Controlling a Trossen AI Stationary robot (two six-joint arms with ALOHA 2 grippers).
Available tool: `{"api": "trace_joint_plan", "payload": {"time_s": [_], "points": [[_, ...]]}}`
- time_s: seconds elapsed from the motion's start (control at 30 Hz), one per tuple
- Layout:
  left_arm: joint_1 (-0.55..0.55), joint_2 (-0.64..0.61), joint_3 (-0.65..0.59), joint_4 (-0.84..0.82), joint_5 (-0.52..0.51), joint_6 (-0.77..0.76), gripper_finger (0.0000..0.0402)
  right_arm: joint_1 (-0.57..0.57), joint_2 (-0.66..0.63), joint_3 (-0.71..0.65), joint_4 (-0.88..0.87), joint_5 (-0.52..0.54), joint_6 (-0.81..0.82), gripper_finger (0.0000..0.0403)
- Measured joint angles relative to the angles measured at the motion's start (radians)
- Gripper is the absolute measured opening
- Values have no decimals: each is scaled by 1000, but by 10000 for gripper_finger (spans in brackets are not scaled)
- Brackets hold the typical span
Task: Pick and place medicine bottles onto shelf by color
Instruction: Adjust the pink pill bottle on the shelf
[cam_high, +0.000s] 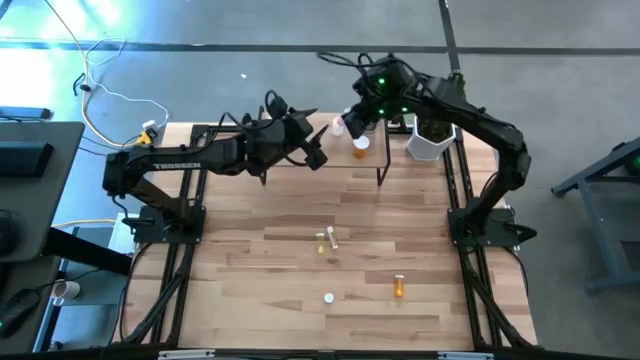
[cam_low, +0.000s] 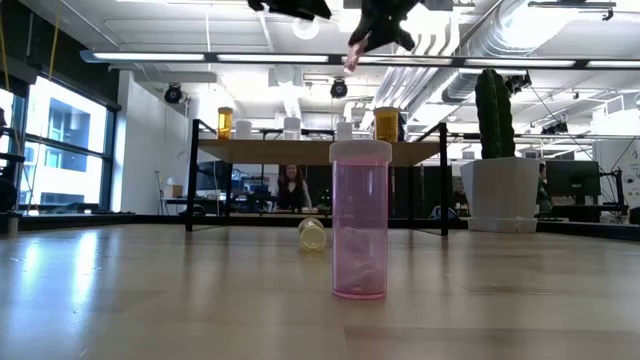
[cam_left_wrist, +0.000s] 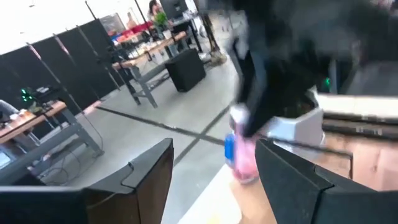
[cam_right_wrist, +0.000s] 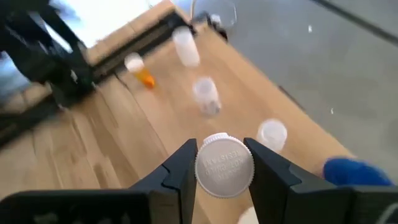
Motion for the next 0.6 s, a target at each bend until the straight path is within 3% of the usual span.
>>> {"api": "trace_joint_plan", "payload": {"time_s": [0.6], "points": [[-29, -206, 0, -65, 8, -115, 218, 43, 152, 0, -54, 3, -134, 106]]}}
